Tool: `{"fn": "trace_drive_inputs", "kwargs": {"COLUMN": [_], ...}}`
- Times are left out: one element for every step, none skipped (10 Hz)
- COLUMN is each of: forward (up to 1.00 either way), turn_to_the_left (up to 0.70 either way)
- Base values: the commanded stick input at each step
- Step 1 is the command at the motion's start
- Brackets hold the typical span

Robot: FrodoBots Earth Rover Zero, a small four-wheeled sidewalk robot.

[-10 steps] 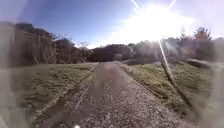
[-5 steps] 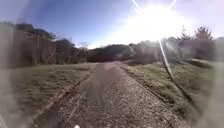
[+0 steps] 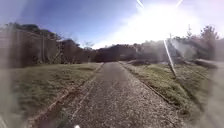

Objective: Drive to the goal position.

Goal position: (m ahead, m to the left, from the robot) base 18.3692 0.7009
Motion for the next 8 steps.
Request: {"fn": "trace_drive_inputs", "kwargs": {"forward": [0.7, 0.7, 0.7, 0.7, 0.7, 0.7, 0.7, 0.7], "turn_to_the_left": [0.0, 0.0, 0.0, 0.0, 0.0, 0.0, 0.0, 0.0]}}
